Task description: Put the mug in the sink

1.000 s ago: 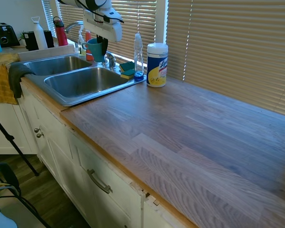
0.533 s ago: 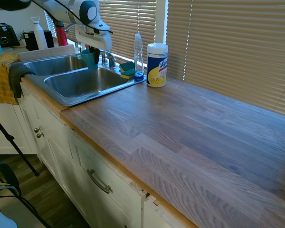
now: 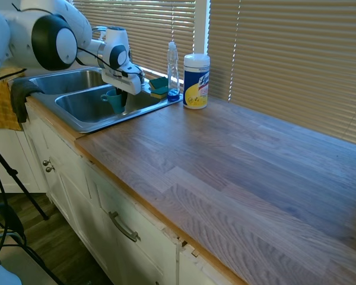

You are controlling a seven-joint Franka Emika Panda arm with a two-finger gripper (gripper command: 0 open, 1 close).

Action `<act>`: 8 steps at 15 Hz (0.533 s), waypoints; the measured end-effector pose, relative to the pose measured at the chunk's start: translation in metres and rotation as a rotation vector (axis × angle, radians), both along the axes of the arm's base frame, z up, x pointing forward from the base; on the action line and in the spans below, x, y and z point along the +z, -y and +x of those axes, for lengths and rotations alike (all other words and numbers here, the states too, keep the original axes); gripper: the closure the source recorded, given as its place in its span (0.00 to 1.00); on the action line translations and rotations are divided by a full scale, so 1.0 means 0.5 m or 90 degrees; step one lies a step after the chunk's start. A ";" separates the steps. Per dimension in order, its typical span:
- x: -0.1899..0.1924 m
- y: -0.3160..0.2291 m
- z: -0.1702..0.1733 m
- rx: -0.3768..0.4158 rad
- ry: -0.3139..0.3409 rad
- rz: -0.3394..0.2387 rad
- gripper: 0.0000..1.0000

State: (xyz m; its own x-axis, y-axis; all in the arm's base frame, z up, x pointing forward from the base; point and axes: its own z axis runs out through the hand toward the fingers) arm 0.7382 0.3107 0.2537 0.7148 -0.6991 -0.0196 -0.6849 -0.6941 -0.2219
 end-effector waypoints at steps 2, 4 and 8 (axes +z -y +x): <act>-0.035 0.001 0.013 -0.004 -0.010 0.000 1.00; -0.061 0.010 0.022 -0.009 -0.023 -0.003 1.00; -0.095 0.019 0.033 -0.013 -0.035 -0.005 0.00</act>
State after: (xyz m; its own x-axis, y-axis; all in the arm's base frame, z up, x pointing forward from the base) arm 0.7548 0.3012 0.2063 0.6983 -0.7138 -0.0527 -0.7099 -0.6813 -0.1786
